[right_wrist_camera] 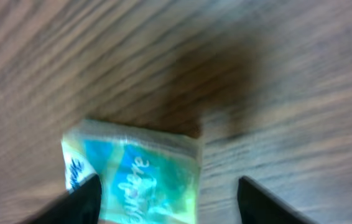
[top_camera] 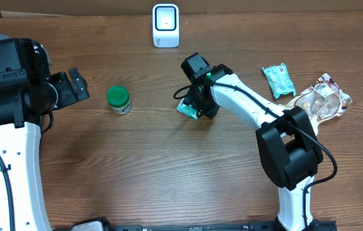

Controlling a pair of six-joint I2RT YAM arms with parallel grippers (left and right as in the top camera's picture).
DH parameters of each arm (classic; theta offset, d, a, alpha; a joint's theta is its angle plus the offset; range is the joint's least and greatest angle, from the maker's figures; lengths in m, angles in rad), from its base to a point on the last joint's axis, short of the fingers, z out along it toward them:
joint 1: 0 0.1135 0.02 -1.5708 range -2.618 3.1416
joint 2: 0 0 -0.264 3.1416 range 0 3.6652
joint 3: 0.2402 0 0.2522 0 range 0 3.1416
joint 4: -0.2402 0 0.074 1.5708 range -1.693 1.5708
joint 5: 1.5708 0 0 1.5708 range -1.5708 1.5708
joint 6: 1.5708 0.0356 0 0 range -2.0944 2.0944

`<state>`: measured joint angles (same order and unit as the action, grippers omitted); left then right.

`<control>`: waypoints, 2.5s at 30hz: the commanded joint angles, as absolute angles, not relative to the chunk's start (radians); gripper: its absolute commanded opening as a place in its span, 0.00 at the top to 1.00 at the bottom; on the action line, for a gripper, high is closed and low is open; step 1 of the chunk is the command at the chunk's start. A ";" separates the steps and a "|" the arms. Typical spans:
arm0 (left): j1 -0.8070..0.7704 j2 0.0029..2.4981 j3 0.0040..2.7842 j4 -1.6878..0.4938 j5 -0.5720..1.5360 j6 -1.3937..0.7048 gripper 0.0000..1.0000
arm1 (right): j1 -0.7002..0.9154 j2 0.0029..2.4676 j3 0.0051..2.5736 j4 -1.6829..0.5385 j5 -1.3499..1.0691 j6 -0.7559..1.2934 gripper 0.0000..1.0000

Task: Scan the item barcode
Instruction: 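Grasp the Kleenex pack with the right gripper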

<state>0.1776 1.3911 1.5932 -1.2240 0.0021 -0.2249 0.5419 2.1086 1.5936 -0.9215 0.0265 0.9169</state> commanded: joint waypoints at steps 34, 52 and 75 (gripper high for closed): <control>0.183 1.374 1.599 -1.223 -0.010 -0.202 0.00 | 0.423 2.172 1.571 -0.831 -0.309 -0.283 0.63; 0.183 1.374 1.599 -1.223 -0.010 -0.202 0.00 | 0.410 2.173 1.650 -0.943 -0.351 0.136 0.96; 0.183 1.374 1.599 -1.223 -0.010 -0.202 0.01 | 0.432 2.173 1.611 -0.929 -0.212 0.673 0.53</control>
